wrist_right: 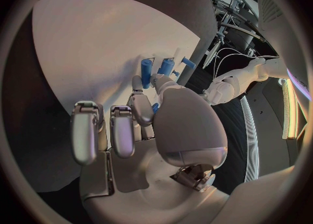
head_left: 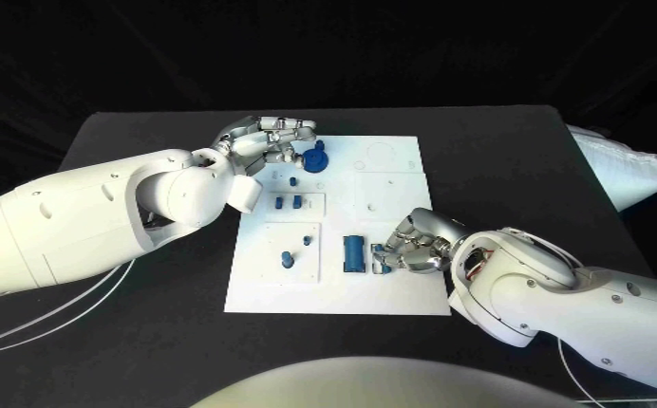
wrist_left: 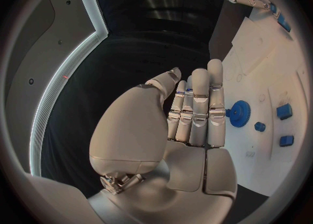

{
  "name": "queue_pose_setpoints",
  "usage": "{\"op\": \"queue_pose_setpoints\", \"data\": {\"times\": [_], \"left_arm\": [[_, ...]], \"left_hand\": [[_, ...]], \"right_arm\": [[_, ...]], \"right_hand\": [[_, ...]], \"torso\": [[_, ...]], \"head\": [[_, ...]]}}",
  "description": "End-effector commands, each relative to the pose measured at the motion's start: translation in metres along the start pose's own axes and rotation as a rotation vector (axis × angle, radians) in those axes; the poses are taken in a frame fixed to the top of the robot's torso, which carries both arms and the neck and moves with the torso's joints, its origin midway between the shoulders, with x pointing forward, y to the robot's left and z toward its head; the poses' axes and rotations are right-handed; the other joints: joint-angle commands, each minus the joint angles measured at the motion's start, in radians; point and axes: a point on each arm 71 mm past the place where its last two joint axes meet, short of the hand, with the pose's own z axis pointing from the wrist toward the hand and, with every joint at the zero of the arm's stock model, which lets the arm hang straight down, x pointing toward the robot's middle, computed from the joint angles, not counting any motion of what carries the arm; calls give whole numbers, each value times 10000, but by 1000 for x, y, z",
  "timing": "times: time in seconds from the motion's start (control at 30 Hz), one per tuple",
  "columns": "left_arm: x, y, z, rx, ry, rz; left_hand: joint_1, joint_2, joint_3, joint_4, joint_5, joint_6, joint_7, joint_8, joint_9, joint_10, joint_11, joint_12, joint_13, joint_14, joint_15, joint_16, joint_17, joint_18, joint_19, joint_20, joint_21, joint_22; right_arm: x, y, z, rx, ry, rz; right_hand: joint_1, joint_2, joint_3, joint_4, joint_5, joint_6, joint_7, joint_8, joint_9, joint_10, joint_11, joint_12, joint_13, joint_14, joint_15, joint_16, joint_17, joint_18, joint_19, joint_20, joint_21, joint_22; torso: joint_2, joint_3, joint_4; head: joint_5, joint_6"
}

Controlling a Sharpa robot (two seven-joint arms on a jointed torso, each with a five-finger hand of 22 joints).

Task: Assemble the parts on the task board

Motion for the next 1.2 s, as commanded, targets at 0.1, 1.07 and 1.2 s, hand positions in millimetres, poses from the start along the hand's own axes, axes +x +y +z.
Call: {"op": "queue_pose_setpoints", "data": {"times": [0.1, 1.07, 1.2], "left_arm": [[3, 0, 0, 5, 260, -21], [4, 0, 0, -88, 361, 16], [4, 0, 0, -93, 376, 15]], "left_hand": [[7, 132, -48, -16, 24, -92, -10, 55, -10, -58, 21, 52, 3, -80, 0, 61, -11, 99, -70, -15, -47, -15], [7, 138, -65, -28, 25, -112, -2, 65, -12, -90, 29, 74, -1, -102, 4, 64, -25, 98, -81, -13, -59, -21], [7, 138, -65, -28, 25, -112, -2, 65, -12, -90, 29, 74, -1, -102, 4, 64, -25, 98, -81, -13, -59, -21]], "right_arm": [[3, 1, 0, -102, 252, -479], [3, 4, -2, -279, 155, -598], [2, 2, -4, -280, 201, -678]], "right_hand": [[-131, 24, -9, 86, -73, 110, -19, 44, 16, 125, -22, 198, 113, 825, -57, 53, 1516, -129, 214, -89, 48, 443], [-1238, 192, -1172, 543, -1651, 209, -63, 180, 239, 274, -48, 498, 465, 854, -80, 145, 1676, -162, 280, -112, 133, 604], [-1067, 108, -1475, 417, -2310, 180, -62, 182, 273, 261, -46, 465, 482, 850, -80, 134, 1663, -161, 276, -115, 129, 603]], "torso": [[-4, -2, 0], [-9, 5, 6], [-13, 7, 11]], "head": [[4, -15], [24, -37], [22, -28]]}}
